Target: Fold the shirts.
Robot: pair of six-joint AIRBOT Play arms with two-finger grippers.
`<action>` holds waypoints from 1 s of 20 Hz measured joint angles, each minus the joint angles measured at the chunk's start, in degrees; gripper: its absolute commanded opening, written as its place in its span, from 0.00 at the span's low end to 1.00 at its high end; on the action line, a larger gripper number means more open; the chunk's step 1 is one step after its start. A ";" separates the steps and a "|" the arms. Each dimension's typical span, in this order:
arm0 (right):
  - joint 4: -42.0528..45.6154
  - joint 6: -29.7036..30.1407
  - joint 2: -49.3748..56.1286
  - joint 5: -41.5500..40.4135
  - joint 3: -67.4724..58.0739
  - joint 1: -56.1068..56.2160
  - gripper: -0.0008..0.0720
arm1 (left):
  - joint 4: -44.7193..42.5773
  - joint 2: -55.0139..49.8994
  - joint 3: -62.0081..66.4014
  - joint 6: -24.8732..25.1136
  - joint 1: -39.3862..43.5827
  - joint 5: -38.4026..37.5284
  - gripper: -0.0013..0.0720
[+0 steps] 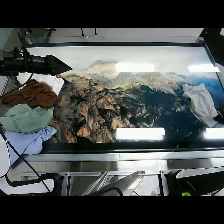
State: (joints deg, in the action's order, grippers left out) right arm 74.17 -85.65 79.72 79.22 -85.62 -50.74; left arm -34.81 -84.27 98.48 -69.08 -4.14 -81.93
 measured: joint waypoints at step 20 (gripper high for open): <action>0.09 -11.65 -15.50 6.19 -0.04 -0.20 0.03 | 0.13 0.00 5.62 -0.02 -0.66 1.53 0.03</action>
State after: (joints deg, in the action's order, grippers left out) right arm 74.26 -97.30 64.23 85.41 -85.67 -50.94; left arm -34.68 -84.27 104.09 -69.10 -4.80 -80.40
